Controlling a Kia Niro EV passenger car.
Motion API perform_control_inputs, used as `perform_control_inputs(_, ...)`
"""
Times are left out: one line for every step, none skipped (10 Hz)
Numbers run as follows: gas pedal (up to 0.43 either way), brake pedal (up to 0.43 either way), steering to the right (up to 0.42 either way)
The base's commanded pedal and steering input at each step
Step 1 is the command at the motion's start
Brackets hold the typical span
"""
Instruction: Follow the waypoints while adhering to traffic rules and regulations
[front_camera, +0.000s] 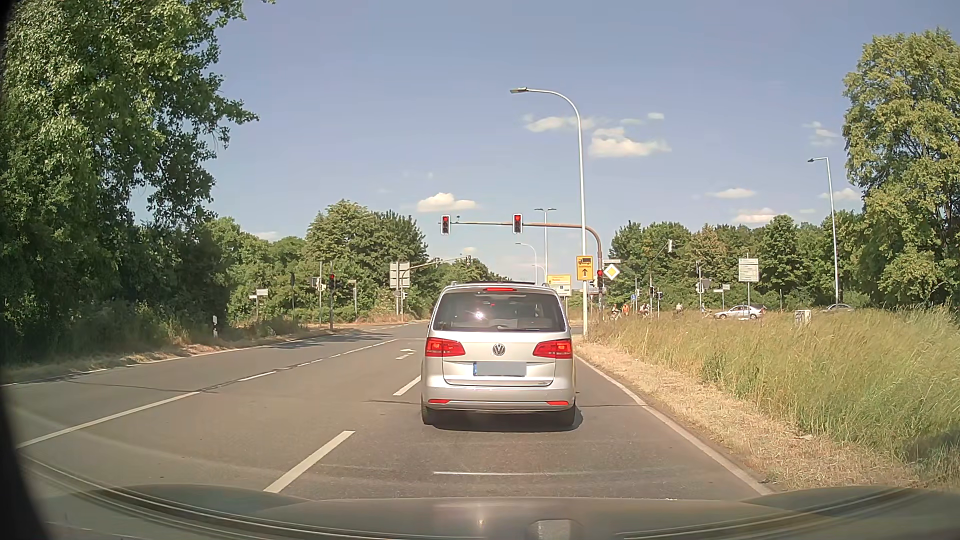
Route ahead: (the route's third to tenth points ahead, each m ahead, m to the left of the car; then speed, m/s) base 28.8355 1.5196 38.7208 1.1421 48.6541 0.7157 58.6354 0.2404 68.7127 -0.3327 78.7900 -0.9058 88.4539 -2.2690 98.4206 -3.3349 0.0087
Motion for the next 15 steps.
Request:
perform_control_inputs(0.000,0.372,0.000)
perform_control_inputs(0.000,0.372,0.000)
perform_control_inputs(0.000,0.372,0.000)
perform_control_inputs(0.000,0.372,0.000)
perform_control_inputs(0.000,0.378,0.000)
perform_control_inputs(0.000,0.384,0.000)
perform_control_inputs(0.000,0.390,0.001)
perform_control_inputs(0.000,0.390,0.000)
perform_control_inputs(0.000,0.390,0.001)
perform_control_inputs(0.000,0.384,0.001)
perform_control_inputs(0.000,0.384,0.000)
perform_control_inputs(0.000,0.378,0.000)
perform_control_inputs(0.000,0.378,0.001)
perform_control_inputs(0.000,0.378,0.000)
perform_control_inputs(0.000,0.378,0.001)
